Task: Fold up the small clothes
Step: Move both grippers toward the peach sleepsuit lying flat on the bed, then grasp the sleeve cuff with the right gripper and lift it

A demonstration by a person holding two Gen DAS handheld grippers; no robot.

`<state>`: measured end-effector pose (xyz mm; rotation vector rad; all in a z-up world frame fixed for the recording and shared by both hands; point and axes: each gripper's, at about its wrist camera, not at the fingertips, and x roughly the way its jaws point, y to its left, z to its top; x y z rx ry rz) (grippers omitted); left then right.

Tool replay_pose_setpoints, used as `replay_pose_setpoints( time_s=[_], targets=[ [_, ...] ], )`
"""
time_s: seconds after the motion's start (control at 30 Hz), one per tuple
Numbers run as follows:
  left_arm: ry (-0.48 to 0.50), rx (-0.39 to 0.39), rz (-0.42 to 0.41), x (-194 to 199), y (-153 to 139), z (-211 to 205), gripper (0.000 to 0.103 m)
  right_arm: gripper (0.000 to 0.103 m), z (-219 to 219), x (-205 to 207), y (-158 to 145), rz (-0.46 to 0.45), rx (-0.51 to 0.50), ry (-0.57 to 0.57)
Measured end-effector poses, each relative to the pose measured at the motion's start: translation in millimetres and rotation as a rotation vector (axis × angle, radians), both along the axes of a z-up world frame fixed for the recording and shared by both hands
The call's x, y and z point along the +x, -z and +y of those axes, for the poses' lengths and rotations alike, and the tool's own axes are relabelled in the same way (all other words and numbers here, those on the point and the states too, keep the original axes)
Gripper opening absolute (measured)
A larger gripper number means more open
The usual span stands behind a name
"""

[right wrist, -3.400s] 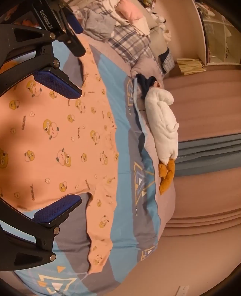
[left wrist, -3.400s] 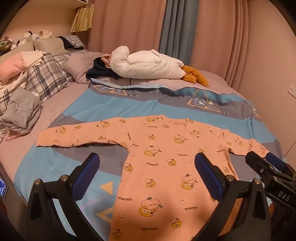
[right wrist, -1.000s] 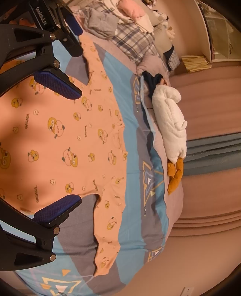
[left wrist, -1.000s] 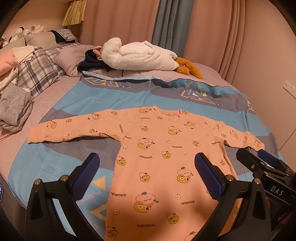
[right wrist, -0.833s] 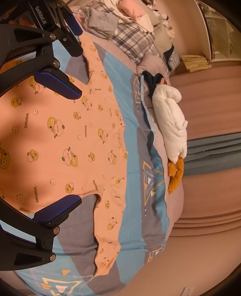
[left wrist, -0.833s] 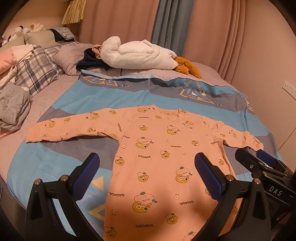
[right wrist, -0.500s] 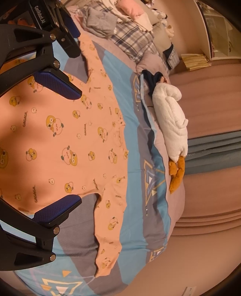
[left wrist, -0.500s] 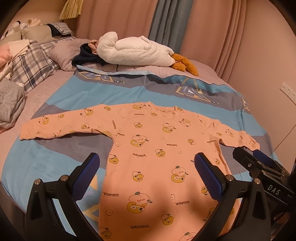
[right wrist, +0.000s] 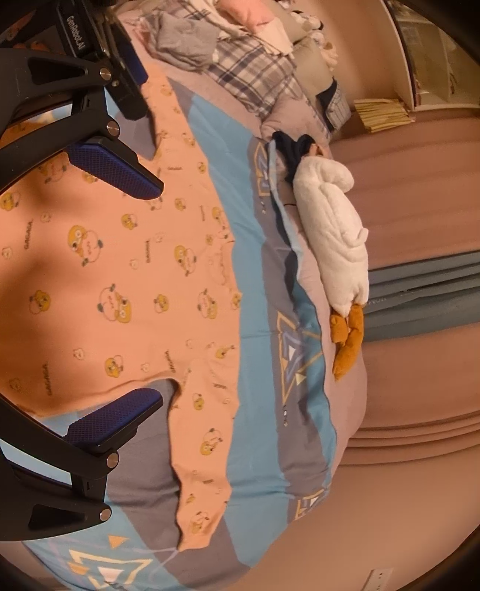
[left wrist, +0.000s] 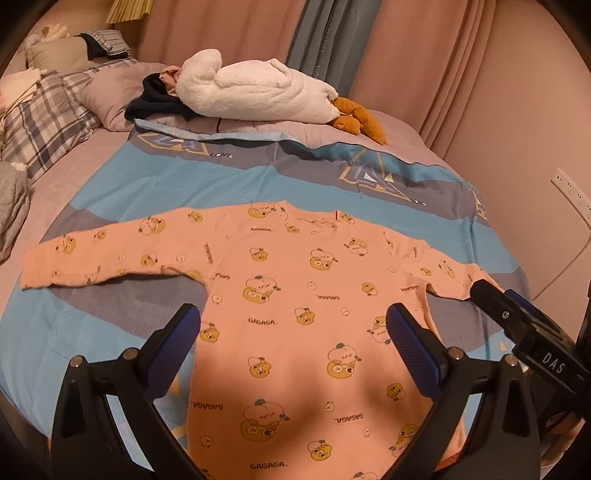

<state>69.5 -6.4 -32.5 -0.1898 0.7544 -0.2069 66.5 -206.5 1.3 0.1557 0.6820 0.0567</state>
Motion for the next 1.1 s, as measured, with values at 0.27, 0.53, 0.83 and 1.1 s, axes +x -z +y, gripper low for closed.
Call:
replay_pose_setpoints(
  time_s=[0.27,0.53,0.83,1.1],
  targets=[
    [0.053,-0.041,0.036,18,-11,1,0.099,0.097,-11,14,-11,0.018,0.025,0.01],
    [0.057,-0.055,0.138,37,9,7,0.098,0.087,-21,30,-6,0.073,0.059,0.034],
    [0.052,-0.074,0.198,45,26,12,0.097,0.082,-34,42,-4,0.084,0.093,0.058],
    [0.074,-0.104,0.286,46,60,9,0.091,0.061,-102,55,9,0.116,0.196,0.164]
  ],
)
